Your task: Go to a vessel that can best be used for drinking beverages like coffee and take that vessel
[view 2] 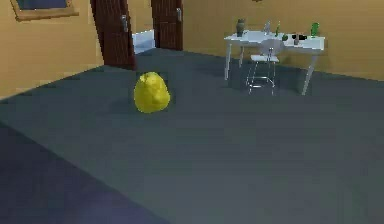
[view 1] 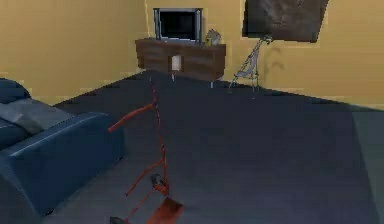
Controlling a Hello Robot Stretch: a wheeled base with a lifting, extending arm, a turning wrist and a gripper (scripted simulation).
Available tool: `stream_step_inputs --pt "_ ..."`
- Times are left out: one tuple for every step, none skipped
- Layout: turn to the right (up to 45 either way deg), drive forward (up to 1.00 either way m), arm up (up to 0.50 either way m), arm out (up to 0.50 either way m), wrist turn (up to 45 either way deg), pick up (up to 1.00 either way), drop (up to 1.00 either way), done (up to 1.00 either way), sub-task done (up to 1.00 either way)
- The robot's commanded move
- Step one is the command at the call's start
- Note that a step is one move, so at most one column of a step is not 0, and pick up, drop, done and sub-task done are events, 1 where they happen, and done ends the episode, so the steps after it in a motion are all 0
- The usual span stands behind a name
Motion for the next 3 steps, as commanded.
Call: stream_step_inputs --pt "45.0 0.0 0.0 0.0 0.0 0.0 0.0 0.0 0.0" --pt "45.0 0.0 0.0 0.0 0.0 0.0 0.0 0.0 0.0" --pt "45.0 0.0 0.0 0.0 0.0 0.0 0.0 0.0 0.0"
